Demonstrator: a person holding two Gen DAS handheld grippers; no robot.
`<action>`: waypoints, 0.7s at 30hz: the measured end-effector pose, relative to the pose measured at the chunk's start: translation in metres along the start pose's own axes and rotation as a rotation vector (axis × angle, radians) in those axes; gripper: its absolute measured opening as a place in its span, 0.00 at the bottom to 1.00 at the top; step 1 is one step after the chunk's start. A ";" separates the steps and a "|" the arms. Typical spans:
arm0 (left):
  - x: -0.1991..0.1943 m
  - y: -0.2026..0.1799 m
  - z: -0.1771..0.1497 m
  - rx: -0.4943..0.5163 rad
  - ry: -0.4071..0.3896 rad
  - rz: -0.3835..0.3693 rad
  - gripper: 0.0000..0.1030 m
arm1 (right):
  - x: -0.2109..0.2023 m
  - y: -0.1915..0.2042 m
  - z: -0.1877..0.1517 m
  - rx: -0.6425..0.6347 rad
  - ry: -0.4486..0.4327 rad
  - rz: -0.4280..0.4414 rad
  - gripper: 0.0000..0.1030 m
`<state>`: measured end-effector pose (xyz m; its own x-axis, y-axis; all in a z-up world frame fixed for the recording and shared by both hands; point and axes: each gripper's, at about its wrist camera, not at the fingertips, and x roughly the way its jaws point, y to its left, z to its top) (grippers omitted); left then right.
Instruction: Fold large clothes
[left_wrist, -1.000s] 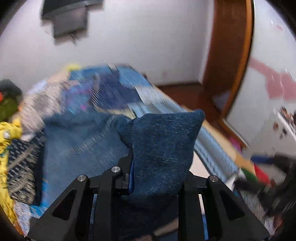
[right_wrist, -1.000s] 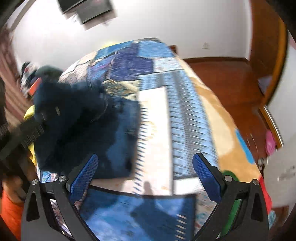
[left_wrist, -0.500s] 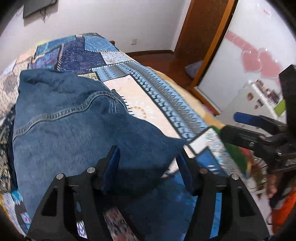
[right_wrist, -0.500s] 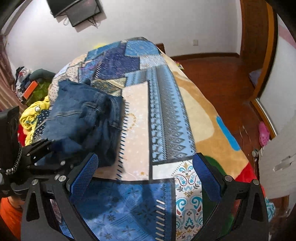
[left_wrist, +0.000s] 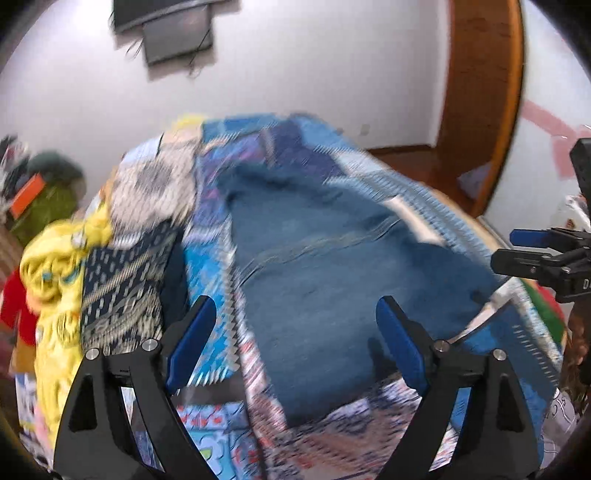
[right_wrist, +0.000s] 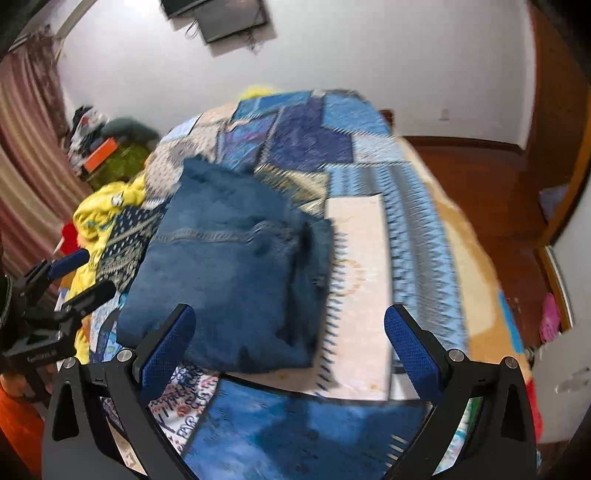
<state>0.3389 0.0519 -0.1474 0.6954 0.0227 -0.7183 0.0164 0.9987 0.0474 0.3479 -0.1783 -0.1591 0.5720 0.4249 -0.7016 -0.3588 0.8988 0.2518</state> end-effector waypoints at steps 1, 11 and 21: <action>0.006 0.004 -0.003 -0.010 0.019 -0.001 0.86 | 0.010 0.003 0.000 -0.007 0.023 0.005 0.99; 0.035 0.023 -0.046 -0.127 0.115 -0.058 0.92 | 0.053 -0.022 -0.023 -0.029 0.180 -0.078 0.99; 0.023 0.027 -0.022 -0.037 0.123 -0.034 0.92 | 0.019 -0.037 -0.018 -0.004 0.197 0.014 0.99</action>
<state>0.3395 0.0805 -0.1780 0.6015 -0.0080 -0.7988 0.0103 0.9999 -0.0023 0.3586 -0.2050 -0.1938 0.4117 0.4074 -0.8152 -0.3687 0.8925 0.2598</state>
